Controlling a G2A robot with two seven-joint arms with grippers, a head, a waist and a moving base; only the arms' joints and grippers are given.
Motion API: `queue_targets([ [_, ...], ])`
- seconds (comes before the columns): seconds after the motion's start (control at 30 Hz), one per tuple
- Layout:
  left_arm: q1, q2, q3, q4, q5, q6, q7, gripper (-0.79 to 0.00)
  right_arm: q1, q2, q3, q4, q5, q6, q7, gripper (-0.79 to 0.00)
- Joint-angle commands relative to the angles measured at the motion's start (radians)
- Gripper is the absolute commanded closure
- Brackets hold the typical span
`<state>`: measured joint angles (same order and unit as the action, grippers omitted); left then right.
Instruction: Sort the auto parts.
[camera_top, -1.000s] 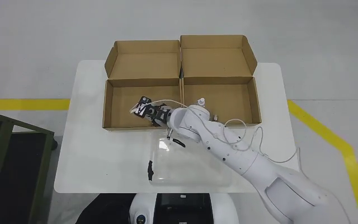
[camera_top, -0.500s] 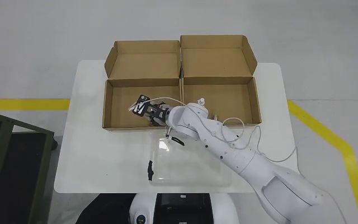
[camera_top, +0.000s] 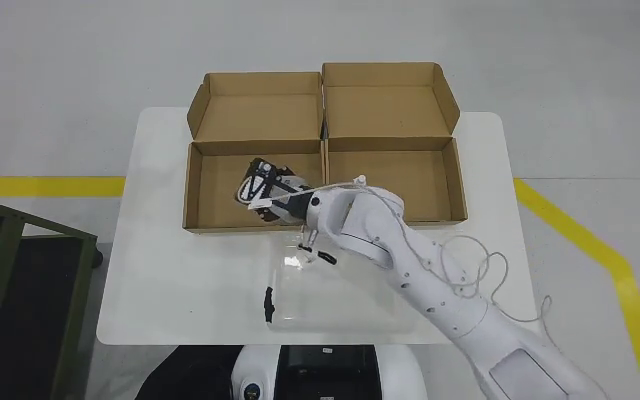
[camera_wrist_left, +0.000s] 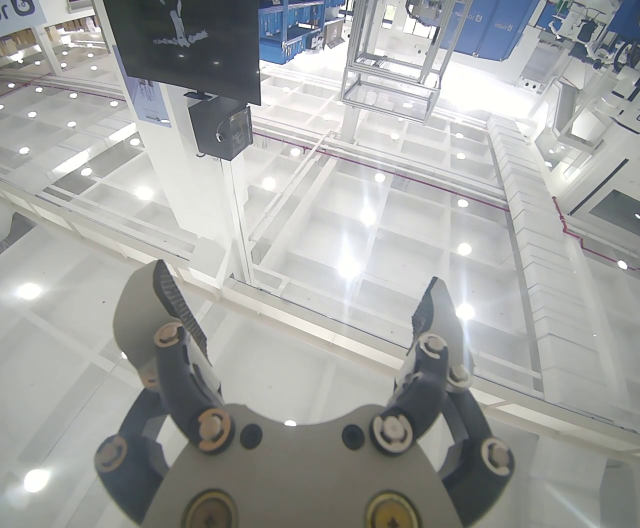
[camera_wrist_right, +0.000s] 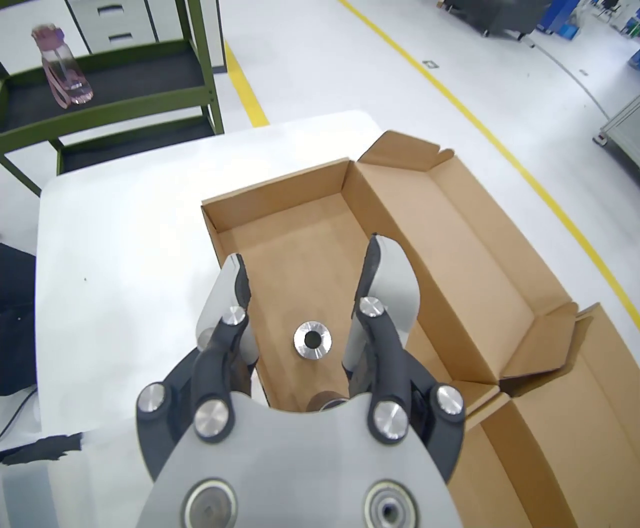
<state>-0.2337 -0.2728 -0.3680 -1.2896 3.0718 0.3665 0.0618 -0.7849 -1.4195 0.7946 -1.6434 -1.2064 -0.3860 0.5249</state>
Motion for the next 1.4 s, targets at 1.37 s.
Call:
queue_targets([
  [1.37, 0.0, 0.0, 0.0, 0.0, 0.0, 0.0, 0.0, -0.785, -0.902, 0.18, 1.032, -0.315, -0.17, -0.276, -0.792, -0.785],
])
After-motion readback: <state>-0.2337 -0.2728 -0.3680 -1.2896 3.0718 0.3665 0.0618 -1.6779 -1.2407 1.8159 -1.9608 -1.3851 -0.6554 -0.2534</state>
